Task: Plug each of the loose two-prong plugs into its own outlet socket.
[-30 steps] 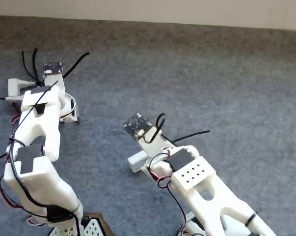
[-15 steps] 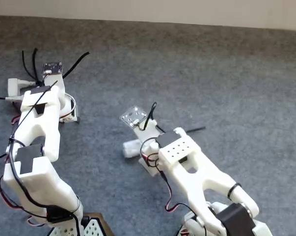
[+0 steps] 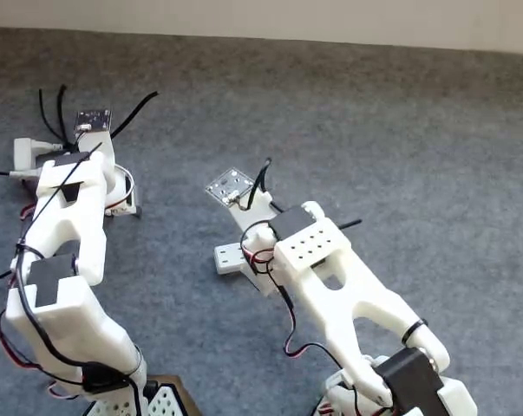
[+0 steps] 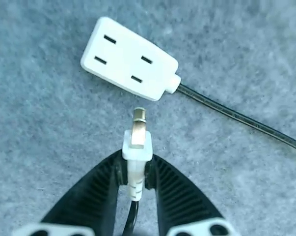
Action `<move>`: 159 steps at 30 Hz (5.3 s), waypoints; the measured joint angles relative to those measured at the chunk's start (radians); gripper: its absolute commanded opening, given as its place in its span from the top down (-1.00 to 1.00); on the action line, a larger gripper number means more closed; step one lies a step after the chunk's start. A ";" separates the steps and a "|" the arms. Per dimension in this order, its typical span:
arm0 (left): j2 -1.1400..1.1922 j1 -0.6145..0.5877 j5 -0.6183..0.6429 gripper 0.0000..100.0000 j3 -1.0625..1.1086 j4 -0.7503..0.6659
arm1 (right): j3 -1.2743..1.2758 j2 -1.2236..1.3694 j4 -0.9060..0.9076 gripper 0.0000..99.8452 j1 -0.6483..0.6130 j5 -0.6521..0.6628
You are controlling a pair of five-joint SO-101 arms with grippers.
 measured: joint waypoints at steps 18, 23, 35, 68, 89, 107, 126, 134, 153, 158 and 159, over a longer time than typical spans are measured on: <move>-0.288 0.164 -0.299 0.67 0.101 0.126 | 0.578 -0.282 -0.459 0.90 0.083 0.186; -0.362 0.161 -0.242 0.67 0.218 0.037 | 0.557 -0.308 -0.247 0.55 0.078 0.189; -0.164 0.087 -0.213 0.67 0.196 -0.146 | 0.440 -0.397 0.006 0.49 0.110 0.193; 0.015 0.072 -0.213 0.67 -0.011 -0.012 | 0.434 -0.568 -0.017 0.59 0.379 0.506; 0.021 0.072 -0.213 0.67 -0.011 -0.012 | 0.609 -0.373 -0.356 0.59 0.221 0.422; 0.021 0.072 -0.213 0.67 -0.011 -0.012 | 0.634 -0.365 -0.356 1.00 0.181 0.358; 0.014 0.091 -0.215 0.67 -0.069 0.066 | 0.618 -0.411 -0.334 0.99 0.164 0.219; -0.256 0.219 -0.247 0.66 -0.318 0.476 | 0.285 -0.480 -0.232 0.99 0.104 0.046; -1.425 0.347 -0.206 0.42 0.615 0.123 | 0.365 -0.703 -0.265 0.99 -0.216 -0.028; -1.640 0.419 -0.198 0.41 0.806 0.083 | 0.365 -0.657 -0.284 0.99 -0.216 -0.028; -1.671 0.427 -0.198 0.41 0.821 0.081 | 0.365 -0.631 -0.299 0.99 -0.215 -0.028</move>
